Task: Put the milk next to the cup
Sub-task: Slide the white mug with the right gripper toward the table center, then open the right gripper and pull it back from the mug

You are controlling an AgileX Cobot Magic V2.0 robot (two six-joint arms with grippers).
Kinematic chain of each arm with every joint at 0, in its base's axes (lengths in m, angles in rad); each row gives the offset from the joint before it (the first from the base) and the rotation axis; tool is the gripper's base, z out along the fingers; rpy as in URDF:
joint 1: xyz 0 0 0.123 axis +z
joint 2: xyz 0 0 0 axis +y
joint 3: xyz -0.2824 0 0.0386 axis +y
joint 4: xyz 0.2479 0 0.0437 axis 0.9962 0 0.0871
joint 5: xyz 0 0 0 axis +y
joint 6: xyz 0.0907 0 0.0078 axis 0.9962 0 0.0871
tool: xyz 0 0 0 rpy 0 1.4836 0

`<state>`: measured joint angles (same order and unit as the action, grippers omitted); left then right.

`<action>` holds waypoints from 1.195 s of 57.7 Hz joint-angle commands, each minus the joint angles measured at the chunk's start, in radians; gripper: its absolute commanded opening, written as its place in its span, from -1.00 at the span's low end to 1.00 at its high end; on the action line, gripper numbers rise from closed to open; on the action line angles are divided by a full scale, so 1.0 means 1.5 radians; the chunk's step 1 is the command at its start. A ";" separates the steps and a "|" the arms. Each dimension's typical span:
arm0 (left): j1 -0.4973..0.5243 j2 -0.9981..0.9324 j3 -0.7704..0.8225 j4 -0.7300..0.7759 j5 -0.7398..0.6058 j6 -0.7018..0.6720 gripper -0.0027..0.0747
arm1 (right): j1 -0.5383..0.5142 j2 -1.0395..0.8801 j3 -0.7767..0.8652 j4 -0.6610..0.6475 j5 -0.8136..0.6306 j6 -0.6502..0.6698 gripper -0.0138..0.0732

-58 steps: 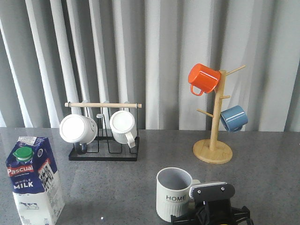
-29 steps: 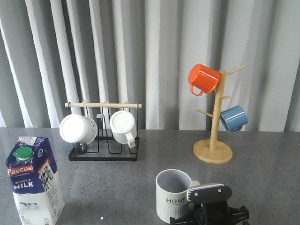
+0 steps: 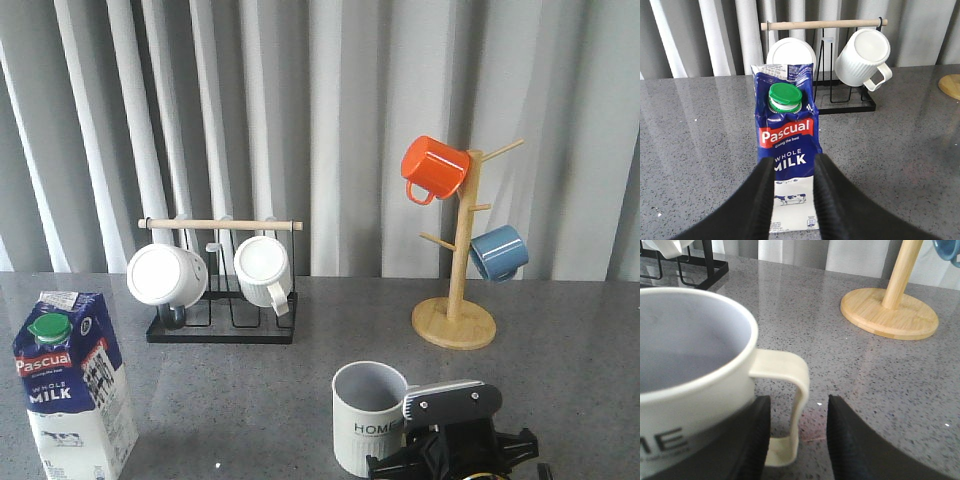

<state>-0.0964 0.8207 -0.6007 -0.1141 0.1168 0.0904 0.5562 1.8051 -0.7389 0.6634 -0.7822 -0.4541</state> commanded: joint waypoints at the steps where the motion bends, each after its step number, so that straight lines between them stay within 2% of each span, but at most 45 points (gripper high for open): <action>1: -0.004 -0.003 -0.024 -0.003 -0.046 -0.005 -0.40 | 0.000 -0.053 0.019 -0.011 -0.054 0.007 -0.01; 12: -0.004 -0.003 -0.024 -0.003 -0.046 -0.005 -0.40 | 0.000 -0.122 0.101 -0.074 -0.049 0.019 -0.01; 19: -0.004 -0.003 -0.024 -0.003 -0.046 -0.005 -0.40 | 0.000 -0.194 0.131 -0.152 0.021 0.031 -0.01; 24: -0.004 -0.003 -0.024 -0.003 -0.046 -0.005 -0.40 | -0.001 -0.254 0.134 -0.173 0.102 0.030 -0.01; 32: -0.004 -0.003 -0.024 -0.003 -0.046 -0.005 -0.40 | -0.002 -0.339 0.134 -0.173 0.172 -0.011 -0.01; 40: -0.004 -0.003 -0.024 -0.003 -0.046 -0.005 -0.40 | -0.002 -0.410 0.134 -0.142 0.178 -0.096 -0.01; 46: -0.004 -0.003 -0.024 -0.003 -0.046 -0.005 -0.40 | -0.003 -0.463 0.134 -0.125 0.179 -0.116 -0.04; 51: -0.004 -0.003 -0.024 -0.003 -0.046 -0.005 -0.40 | -0.029 -0.495 0.134 -0.135 0.187 -0.118 -0.09; 56: -0.004 -0.003 -0.024 -0.003 -0.046 -0.005 -0.40 | -0.072 -0.522 0.134 -0.155 0.230 -0.097 -0.14; 61: -0.004 -0.003 -0.024 -0.003 -0.046 -0.005 -0.40 | -0.124 -0.541 0.134 -0.215 0.293 -0.054 -0.15; 69: -0.004 -0.003 -0.024 -0.003 -0.046 -0.005 -0.40 | -0.212 -0.580 0.134 -0.353 0.340 0.098 -0.15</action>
<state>-0.0964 0.8207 -0.6007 -0.1141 0.1168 0.0904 0.3108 0.9813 -0.5119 0.2728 -0.2516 -0.4418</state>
